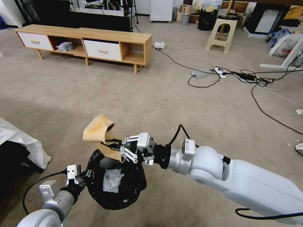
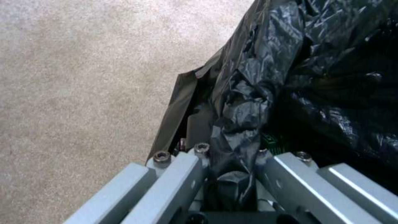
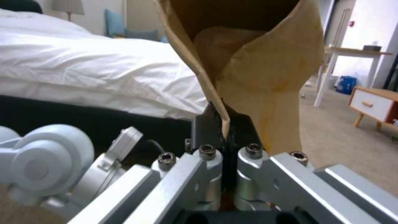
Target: Pick up the trash bin, then pick up the garbage from the floor and place it into the trash bin.
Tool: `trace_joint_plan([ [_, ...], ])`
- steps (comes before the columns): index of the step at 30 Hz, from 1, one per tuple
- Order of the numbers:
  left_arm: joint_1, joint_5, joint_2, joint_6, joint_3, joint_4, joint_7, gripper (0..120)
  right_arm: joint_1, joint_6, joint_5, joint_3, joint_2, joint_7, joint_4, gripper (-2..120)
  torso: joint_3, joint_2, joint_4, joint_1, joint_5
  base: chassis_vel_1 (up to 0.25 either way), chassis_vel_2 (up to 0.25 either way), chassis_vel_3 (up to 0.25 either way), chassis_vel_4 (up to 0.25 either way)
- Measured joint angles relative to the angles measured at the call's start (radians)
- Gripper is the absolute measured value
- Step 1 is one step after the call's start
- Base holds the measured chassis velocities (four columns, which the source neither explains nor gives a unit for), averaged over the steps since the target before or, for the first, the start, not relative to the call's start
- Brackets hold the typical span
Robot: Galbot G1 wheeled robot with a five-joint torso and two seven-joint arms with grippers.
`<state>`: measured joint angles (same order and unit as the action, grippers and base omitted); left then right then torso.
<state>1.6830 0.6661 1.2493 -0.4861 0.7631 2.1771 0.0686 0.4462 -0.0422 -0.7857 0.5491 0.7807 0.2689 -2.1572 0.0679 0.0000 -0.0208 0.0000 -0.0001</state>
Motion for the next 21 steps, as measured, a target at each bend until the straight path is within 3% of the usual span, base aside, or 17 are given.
trace_joint_plan([
  [21, -0.002, 0.02, 0.013, -0.002, 0.016, 0.013, -0.009, 1, 0.047, -0.001, 0.032, 0.018, -0.03, 0.029, -0.008, 0, 0.0, 0.0, 0.0001, 0.0, 0.0001, 0.0, 0.0, 0.0, 0.0],
])
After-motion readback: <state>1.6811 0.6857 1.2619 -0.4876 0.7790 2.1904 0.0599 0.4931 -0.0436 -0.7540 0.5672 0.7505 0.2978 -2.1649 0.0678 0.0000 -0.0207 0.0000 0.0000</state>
